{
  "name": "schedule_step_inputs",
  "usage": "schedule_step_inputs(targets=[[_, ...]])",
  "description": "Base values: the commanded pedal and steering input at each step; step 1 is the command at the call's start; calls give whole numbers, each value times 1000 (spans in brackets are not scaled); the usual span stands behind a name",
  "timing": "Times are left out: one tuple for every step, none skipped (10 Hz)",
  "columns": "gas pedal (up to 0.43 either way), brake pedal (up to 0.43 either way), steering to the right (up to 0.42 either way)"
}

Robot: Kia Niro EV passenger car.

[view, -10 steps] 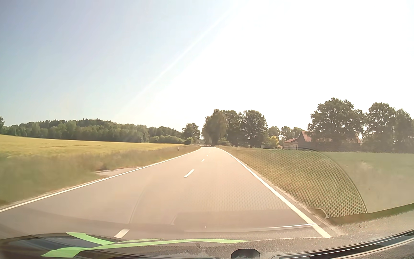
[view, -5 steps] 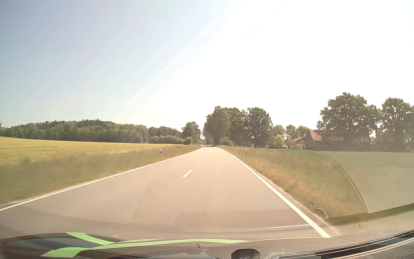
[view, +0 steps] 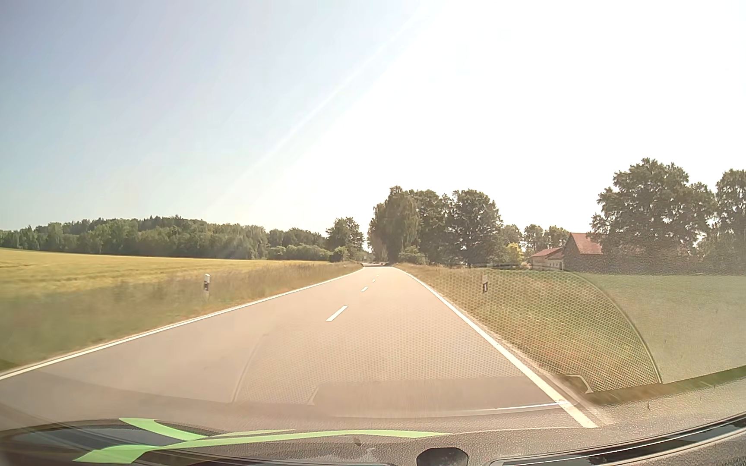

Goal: Follow the waypoints while adhering to traffic rules and regulations

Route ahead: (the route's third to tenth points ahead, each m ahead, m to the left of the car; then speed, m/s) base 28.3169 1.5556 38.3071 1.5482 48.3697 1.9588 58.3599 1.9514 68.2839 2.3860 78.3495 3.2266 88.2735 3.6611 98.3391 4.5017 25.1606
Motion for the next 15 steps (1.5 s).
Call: schedule_step_inputs(targets=[[189,0,-6],[209,0,-6],[220,0,-6],[220,0,-7],[228,0,-7],[240,0,-7],[240,0,-7],[228,0,-7],[220,0,-7],[220,0,-6],[220,0,-6],[197,0,-5],[189,0,-5],[189,0,-4],[189,0,-4]])
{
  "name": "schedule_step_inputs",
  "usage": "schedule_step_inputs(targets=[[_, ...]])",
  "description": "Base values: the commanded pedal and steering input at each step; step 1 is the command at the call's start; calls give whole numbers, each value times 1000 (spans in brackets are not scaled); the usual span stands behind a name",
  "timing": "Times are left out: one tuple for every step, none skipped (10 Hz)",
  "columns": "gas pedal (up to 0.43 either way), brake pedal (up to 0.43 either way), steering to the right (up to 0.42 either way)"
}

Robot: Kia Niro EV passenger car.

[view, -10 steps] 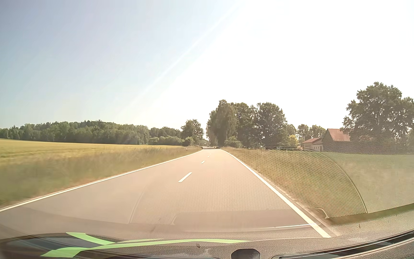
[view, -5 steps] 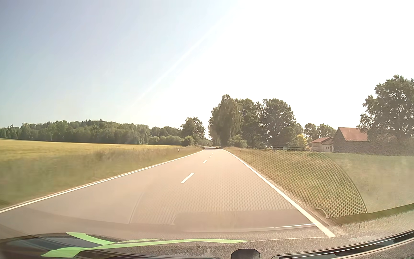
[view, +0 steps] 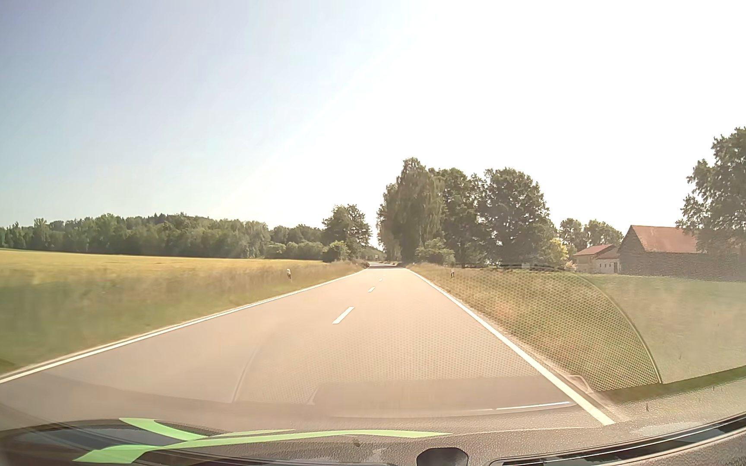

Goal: Follow the waypoints while adhering to traffic rules and regulations

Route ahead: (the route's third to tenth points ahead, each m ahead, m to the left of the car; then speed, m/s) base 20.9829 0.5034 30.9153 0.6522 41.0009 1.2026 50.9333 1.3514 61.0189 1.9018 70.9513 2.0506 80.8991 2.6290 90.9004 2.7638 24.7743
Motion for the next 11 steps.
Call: schedule_step_inputs(targets=[[189,0,-4],[189,0,-4],[189,0,-4],[177,0,-4],[177,0,-4],[177,0,-4],[177,0,-4],[177,0,-4],[177,0,-4],[169,0,-4],[169,0,-3]])
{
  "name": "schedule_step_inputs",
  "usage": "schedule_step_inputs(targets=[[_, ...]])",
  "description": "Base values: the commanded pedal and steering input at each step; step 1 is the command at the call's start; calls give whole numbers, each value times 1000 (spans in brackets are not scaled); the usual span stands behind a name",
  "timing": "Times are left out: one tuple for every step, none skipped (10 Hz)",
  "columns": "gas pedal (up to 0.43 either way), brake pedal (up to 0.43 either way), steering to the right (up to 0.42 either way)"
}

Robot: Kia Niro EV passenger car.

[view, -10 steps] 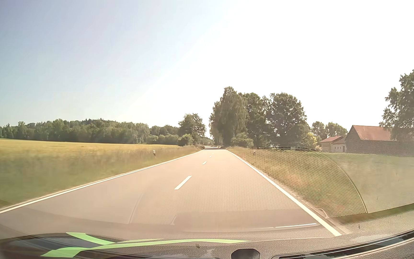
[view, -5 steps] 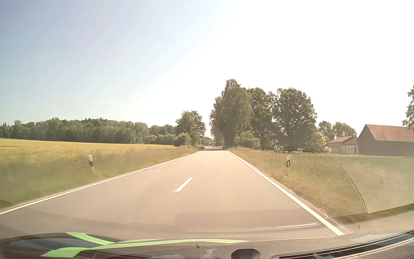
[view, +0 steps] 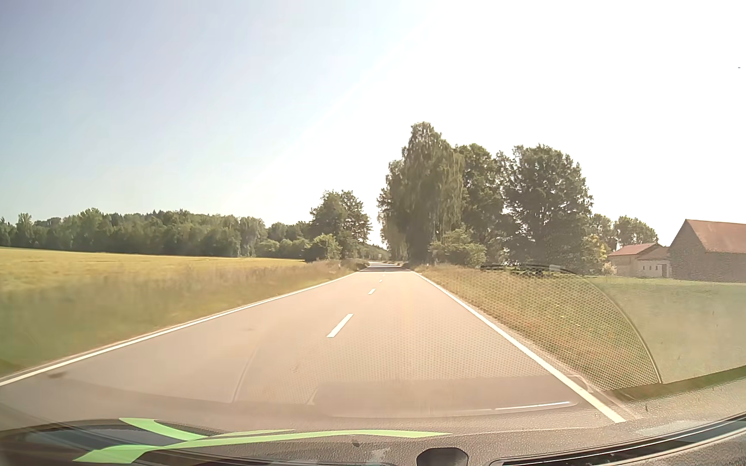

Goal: Follow the waypoints while adhering to traffic rules and regulations

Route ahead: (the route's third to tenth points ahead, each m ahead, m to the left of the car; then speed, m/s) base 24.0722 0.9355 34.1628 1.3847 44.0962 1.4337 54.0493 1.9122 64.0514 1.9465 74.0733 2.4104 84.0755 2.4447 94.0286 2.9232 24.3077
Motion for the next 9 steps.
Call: schedule_step_inputs(targets=[[177,0,-4],[209,0,-3],[228,0,-3],[240,0,-3],[240,0,-3],[240,0,-3],[228,0,-3],[220,0,-3],[209,0,-3]])
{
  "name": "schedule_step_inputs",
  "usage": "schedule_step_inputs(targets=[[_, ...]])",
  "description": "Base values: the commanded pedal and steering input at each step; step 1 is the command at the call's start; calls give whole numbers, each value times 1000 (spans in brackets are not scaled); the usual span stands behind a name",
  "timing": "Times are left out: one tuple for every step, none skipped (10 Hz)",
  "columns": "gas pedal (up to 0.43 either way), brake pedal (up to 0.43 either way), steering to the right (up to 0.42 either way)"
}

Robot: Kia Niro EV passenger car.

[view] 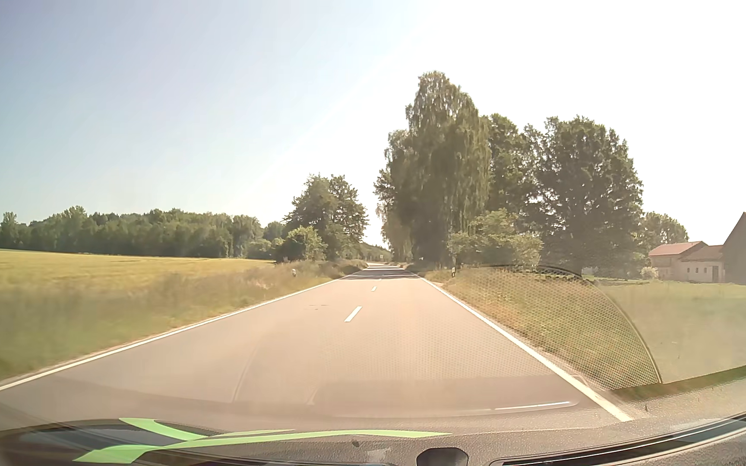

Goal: Follow the waypoints while adhering to traffic rules and regulations

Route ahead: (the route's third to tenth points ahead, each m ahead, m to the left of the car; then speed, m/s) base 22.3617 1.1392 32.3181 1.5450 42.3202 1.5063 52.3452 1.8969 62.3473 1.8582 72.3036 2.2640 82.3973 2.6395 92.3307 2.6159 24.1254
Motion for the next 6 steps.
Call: schedule_step_inputs(targets=[[209,0,-3],[209,0,-3],[220,0,-3],[228,0,-3],[260,0,-3],[268,0,-3]])
